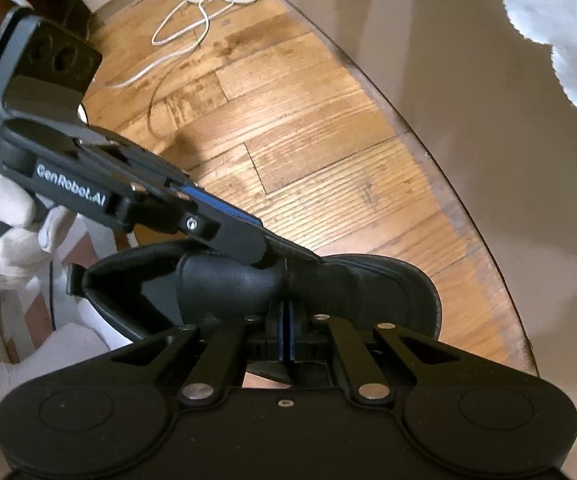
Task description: Lace up shoes with both hands
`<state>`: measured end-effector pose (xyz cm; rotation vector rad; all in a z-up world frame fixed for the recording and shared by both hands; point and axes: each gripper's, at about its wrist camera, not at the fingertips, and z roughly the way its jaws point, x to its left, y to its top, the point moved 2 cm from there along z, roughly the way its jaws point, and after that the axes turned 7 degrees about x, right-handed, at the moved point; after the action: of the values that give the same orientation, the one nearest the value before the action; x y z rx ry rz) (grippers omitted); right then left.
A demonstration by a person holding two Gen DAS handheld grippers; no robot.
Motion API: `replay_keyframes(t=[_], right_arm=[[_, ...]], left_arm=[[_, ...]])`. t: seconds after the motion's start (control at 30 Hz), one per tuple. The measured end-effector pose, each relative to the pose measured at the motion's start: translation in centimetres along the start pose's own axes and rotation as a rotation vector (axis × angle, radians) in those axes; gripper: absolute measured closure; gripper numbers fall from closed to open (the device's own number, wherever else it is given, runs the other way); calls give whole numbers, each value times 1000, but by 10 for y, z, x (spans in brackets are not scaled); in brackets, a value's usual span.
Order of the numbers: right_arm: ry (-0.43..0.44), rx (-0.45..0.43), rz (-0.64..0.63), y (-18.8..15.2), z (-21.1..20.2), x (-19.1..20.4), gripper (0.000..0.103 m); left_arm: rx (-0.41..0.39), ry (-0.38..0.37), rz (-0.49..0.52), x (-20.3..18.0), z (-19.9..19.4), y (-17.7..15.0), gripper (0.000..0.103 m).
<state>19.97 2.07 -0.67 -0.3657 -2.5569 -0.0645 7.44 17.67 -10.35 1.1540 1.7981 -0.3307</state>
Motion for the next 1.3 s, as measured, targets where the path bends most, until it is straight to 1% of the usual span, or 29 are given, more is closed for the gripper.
replay_keyframes(t=[0.1,0.17,0.23,0.27,0.33,0.4,0.47,0.53,0.6,0.67,0.73,0.9,1.1,1.17,1.3], right_arm=[[16,-40,-3,-2,-5,2,99],[27,-86,-4,-3,-9,4,99],[62,-114,0,-4,-8,6,99],[68,-115,1,-3,-4,7,99],[51,-108,6,-4,10,8,99],[60,-127,43,-7,22,4,100],[92,-160,88,-11,24,-3,101],[144,-189,141,-16,25,-12,102],[203,-209,200,-21,23,-21,102],[237,-219,244,-25,21,-28,102],[239,-205,255,-24,21,-29,102],[260,-156,273,-16,25,-33,102],[299,-84,254,-8,24,-40,102],[286,-64,233,-6,22,-38,102],[219,-63,181,-4,14,-26,102]], left_arm=[[1,1,-2,0,-1,0,85],[4,-3,-13,1,-1,1,85],[6,-8,-32,3,-1,1,85],[7,-8,-34,3,-1,1,85],[6,2,-22,1,-1,1,85],[0,18,-9,-1,-2,1,85],[-4,25,-9,0,-3,2,85],[0,34,-10,1,-4,2,85],[16,61,6,1,-3,0,85],[15,60,2,3,-2,-2,85],[12,57,-5,4,-2,-3,85],[10,85,37,-1,-2,-4,85],[14,148,139,-12,-3,-6,85],[16,159,167,-17,-4,-6,86],[9,198,218,-29,-3,-4,84]])
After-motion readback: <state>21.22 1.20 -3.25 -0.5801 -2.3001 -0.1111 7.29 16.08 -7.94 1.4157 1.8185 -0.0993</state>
